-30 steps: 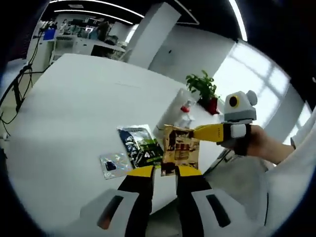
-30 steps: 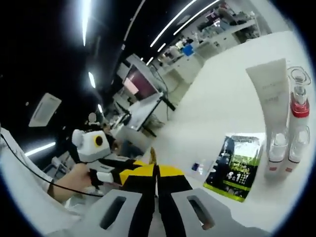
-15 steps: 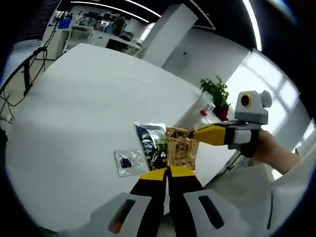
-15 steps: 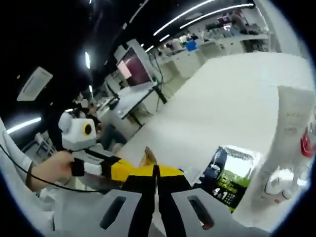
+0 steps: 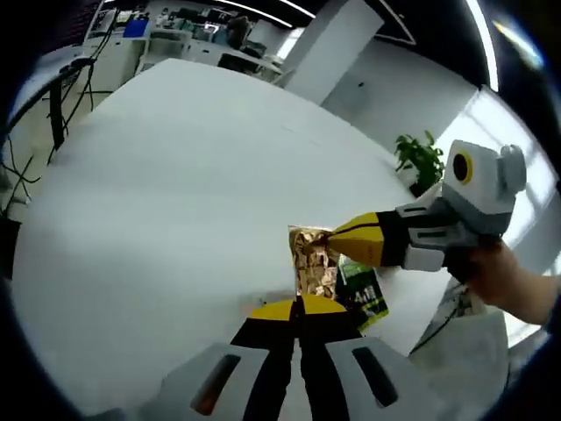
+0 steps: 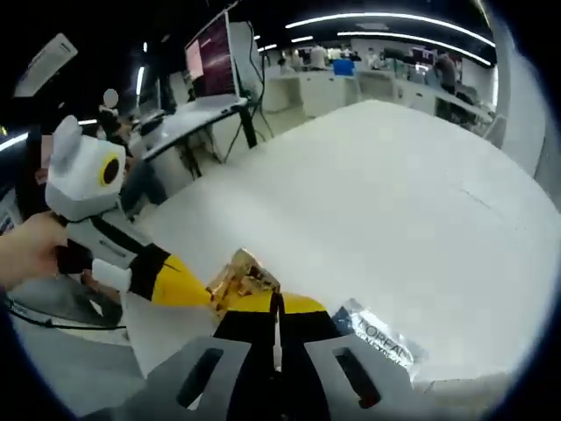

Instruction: Arrange the skincare products in the storage area until every visible bottle or jar stands upright without overlapping.

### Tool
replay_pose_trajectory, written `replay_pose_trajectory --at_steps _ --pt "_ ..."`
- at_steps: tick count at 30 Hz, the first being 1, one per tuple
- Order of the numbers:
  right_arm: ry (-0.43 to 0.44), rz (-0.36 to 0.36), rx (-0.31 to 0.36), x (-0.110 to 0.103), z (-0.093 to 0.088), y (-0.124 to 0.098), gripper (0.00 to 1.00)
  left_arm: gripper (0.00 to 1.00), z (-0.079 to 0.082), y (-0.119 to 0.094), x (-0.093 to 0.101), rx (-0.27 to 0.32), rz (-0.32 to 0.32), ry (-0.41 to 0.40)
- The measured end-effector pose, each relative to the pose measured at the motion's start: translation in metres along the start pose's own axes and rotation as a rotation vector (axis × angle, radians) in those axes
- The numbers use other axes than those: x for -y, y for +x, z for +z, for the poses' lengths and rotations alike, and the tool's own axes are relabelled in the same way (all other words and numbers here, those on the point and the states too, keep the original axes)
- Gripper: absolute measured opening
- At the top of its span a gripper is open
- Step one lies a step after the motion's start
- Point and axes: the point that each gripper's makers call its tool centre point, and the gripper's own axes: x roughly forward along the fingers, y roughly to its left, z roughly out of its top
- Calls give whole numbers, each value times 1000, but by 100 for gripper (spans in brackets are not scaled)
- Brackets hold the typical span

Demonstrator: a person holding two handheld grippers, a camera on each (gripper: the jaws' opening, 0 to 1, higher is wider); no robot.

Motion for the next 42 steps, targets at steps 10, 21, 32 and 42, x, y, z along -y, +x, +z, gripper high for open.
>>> replay_pose_trajectory --at_steps 10,21,32,42 --pt "-109 -51 -131 33 -18 40 1 5 1 38 -13 -61 2 -46" --pt "-149 -56 -160 35 -24 47 1 5 -4 43 -14 -91 -1 -34" --pt "-143 -62 -145 34 -24 48 1 16 22 29 -8 35 45 316" --pt "-136 -60 -146 33 -24 47 1 26 15 70 6 -23 60 676"
